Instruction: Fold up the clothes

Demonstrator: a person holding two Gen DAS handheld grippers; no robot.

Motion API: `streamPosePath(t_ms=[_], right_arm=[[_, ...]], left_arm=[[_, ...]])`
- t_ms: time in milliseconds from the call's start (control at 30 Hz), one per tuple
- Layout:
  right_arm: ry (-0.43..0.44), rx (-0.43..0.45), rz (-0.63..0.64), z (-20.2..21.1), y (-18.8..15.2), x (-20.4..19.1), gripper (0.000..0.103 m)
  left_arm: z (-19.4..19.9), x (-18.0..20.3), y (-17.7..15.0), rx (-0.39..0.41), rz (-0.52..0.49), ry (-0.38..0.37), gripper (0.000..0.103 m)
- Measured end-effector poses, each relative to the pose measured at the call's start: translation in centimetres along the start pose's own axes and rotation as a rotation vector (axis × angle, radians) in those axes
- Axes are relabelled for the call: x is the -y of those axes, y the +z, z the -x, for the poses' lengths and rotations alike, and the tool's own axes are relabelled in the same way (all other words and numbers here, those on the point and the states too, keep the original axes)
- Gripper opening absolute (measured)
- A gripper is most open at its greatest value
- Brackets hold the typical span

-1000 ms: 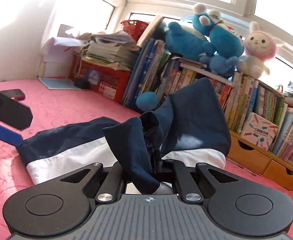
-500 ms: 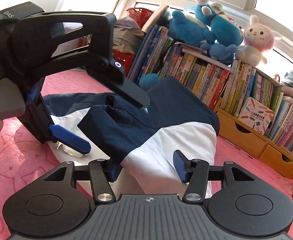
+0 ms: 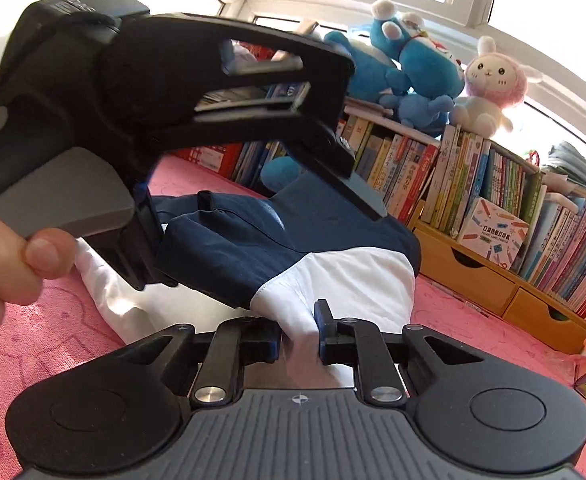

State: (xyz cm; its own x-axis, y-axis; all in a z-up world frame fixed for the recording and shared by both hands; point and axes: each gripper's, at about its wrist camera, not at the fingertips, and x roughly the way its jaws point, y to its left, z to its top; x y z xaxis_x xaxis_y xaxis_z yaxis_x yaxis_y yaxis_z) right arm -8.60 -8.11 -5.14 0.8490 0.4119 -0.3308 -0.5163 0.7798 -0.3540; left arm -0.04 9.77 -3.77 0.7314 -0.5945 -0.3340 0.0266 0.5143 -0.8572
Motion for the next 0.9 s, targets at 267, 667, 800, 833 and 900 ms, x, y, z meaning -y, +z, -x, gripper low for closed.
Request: streamPosePath(t_ms=[267,667,800,833,900], right_arm=[[-0.106,-0.05,-0.001,0.0,-0.2,0.0,0.054],[-0.106,-0.113,0.088,-1.6,-0.5,-1.9,0.058],[-0.105,-0.125,0.098,-1.8,-0.6,-2.2,0.058],[-0.101,-0.127,0.093,-1.8,-0.6,-2.1,0.058],[-0.097,-0.132,0.089,-1.9,-0.6,-2.1,0.058]], left_arm=[[2.9,0.8,1.0,0.172,-0.029,0.087,0.006],[10.6,-3.4,2.0,0.339,-0.048,0.246,0.006],[11.1,-4.8,0.9,0.334,-0.053,0.283,0.007],[11.4,-4.8,0.6,0.34,-0.068,0.288,0.007],[11.8,-4.2,0.2,0.348,-0.128,0.311,0.007]])
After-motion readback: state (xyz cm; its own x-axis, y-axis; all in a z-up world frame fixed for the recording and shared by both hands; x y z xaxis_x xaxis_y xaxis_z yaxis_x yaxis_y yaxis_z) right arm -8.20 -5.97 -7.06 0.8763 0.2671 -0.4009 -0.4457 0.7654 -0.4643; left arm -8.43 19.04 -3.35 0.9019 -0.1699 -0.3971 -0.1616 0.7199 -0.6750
